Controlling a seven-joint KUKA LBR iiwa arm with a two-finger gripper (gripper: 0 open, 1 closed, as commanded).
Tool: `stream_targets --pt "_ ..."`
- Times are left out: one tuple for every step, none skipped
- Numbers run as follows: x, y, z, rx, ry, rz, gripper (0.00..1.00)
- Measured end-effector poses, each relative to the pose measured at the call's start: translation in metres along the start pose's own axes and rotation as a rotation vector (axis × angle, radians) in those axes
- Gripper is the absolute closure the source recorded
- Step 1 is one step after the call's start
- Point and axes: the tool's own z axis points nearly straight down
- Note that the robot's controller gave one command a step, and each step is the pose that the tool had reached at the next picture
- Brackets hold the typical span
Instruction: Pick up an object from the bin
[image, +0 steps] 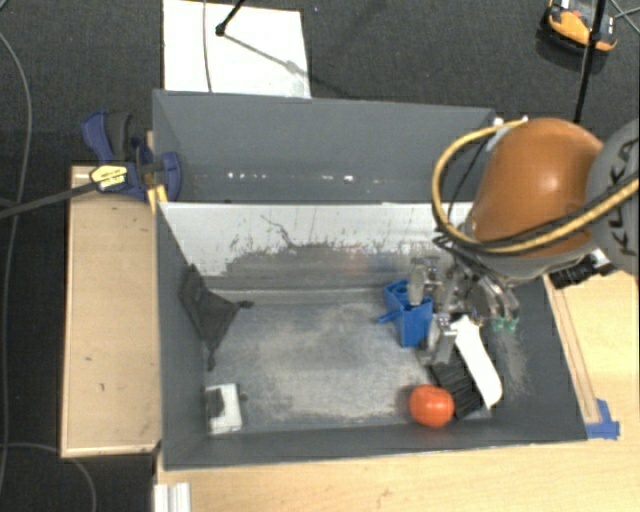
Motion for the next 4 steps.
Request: stream_targets --pt "-0.002 0.000 -0.004 0.000 -0.009 0.000 0.00" --pt "-0.018 0.010 -0.016 0.000 -0.001 0.066 0.00" --pt "-0.027 0.037 -0.057 -0.001 -0.009 0.075 0.00" --pt "-0.034 0.069 -0.071 -0.001 -0.013 0.000 0.00"
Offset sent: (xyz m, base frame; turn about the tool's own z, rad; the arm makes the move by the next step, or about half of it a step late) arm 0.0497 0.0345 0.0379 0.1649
